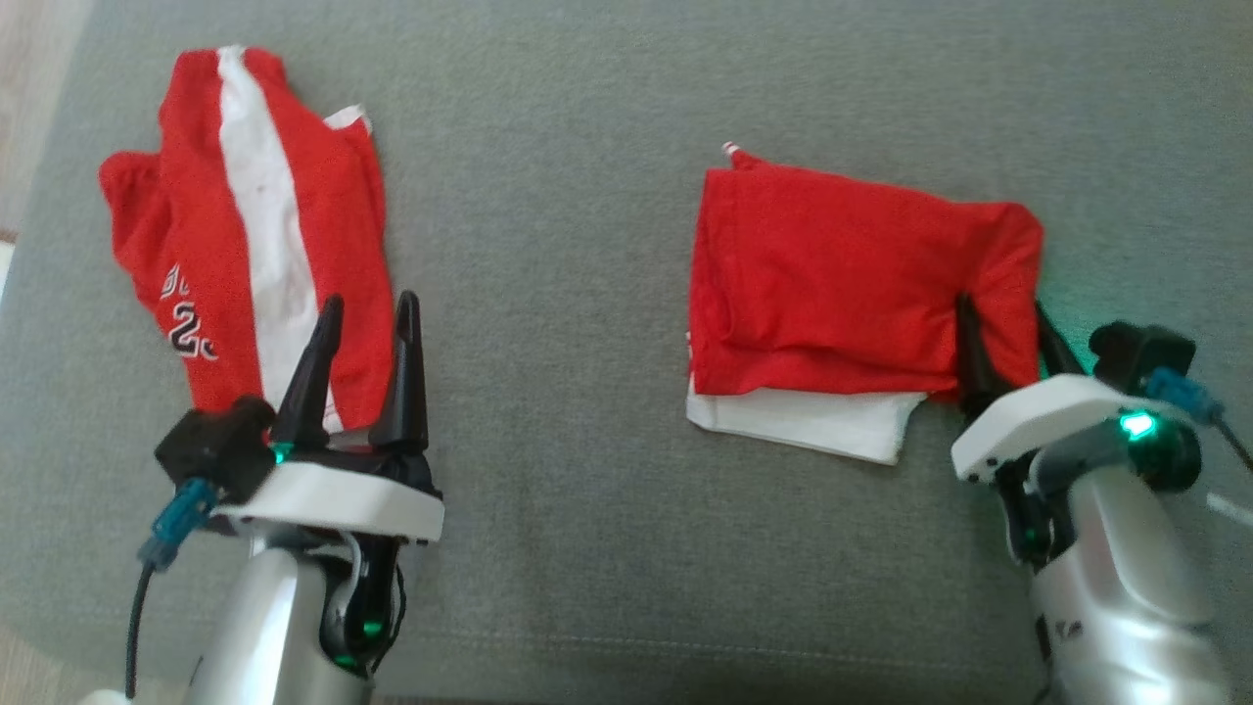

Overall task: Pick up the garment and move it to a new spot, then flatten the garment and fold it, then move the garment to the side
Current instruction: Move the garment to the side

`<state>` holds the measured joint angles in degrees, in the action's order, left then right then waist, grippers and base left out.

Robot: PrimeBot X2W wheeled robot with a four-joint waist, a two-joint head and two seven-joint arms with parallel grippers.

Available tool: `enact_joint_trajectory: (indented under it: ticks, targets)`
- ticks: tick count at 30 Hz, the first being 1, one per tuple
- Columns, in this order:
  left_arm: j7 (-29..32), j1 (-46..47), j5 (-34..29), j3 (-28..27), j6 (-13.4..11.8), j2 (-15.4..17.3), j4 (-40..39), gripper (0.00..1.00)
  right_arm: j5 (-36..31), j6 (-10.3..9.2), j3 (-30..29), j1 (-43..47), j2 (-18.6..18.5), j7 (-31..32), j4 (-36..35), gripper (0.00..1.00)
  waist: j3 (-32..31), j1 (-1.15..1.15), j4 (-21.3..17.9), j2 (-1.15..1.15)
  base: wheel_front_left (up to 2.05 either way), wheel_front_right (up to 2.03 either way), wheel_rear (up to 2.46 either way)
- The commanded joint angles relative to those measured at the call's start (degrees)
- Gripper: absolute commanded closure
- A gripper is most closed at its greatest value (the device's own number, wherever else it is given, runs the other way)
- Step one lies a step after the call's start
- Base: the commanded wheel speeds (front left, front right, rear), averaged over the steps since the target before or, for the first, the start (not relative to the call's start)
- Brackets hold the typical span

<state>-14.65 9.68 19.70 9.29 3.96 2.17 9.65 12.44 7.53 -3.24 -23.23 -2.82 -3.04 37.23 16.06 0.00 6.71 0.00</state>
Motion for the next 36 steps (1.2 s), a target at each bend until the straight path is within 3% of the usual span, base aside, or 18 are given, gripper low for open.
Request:
enact_joint_trajectory:
  ticks: [1, 2, 3, 4, 5, 15, 17, 23, 24, 27, 32, 36]
  targets:
    - [-0.35, 2.43, -0.12, -1.32, 0.06, 0.71, -1.57, 0.00, -1.06, -0.04, 1.28, -2.06, -0.06, -0.06, -0.44, 0.00, 1.04, 0.00, 1.13, 0.00, 0.00, 0.00, 0.00]
    - [-0.35, 2.57, -0.09, -1.30, 0.06, 0.71, -1.54, 0.00, -1.24, -0.04, 1.41, -2.44, -0.06, -0.10, 0.25, 0.00, 1.16, 0.00, 1.32, 0.00, 0.00, 0.00, 0.00]
    - [-0.35, 2.64, -0.07, -1.32, 0.05, 0.71, -1.49, 0.00, -1.48, -0.04, 1.62, -2.78, -0.06, -0.24, 0.83, 0.29, 1.19, 0.00, 1.43, 0.00, 0.00, 0.00, 0.00]
    - [-0.35, 2.63, -0.09, -1.35, 0.03, 0.71, -1.42, 0.00, -2.10, -0.04, 1.81, -3.10, -0.06, -0.83, 1.08, 0.90, 1.13, 0.00, 1.48, 0.00, 0.00, 0.00, 0.00]
    - [-0.35, 2.56, -0.12, -1.43, -0.01, 0.71, -1.35, 0.00, -2.99, -0.04, 1.90, -3.37, -0.06, -1.42, 1.20, 1.00, 1.04, 0.00, 1.42, 0.00, 0.00, 0.00, 0.00]
    - [-0.35, 2.61, -0.22, -2.13, -0.23, 0.71, -1.44, 0.00, -18.64, -0.04, 0.17, -6.06, -1.53, -2.06, -2.60, 1.00, -0.52, 0.00, -2.71, 0.00, 0.00, 0.00, 0.00]
    - [-0.35, 2.78, -0.01, -2.11, -0.37, 0.71, -1.68, 0.00, -19.98, -0.04, 0.64, -6.92, -4.38, -1.31, -3.36, 1.00, -0.58, 0.00, -3.60, 0.00, 0.00, 0.00, 0.00]
    - [-0.35, 3.50, 0.17, -1.70, -0.30, 0.71, -1.92, 0.00, -23.47, -0.04, 0.70, -9.83, -17.63, -0.36, -4.61, 1.00, 0.23, 0.00, -4.75, 0.00, 0.00, 0.00, 0.00]
    - [-0.35, 3.50, 0.17, -1.70, -0.30, 0.71, -1.92, 0.00, -23.47, -0.04, 0.70, -9.83, -17.63, -0.36, -4.61, 1.00, 0.23, 0.00, -4.75, 0.00, 0.00, 0.00, 0.00]
    - [-0.35, 3.61, 0.28, -1.60, -0.18, 0.71, -2.06, 0.00, -25.83, -0.04, 1.35, -10.50, -22.93, -0.21, -5.53, 1.00, 0.80, 0.00, -4.76, 0.00, 0.00, 0.00, 0.00]
    - [-0.35, 3.61, 0.38, -1.70, 0.08, 0.71, -2.17, 0.00, -27.44, -0.04, -0.37, -10.69, -26.71, 0.74, -8.24, 1.00, 1.96, 0.00, -4.27, 0.00, 0.00, 0.00, 0.00]
    - [-0.35, 3.88, 0.27, -1.84, 0.33, 0.71, -2.11, 0.00, -27.86, -0.04, -3.13, -9.95, -27.13, 1.43, -10.83, 1.00, 2.80, 0.00, -3.77, 0.00, 0.00, 0.00, 0.00]
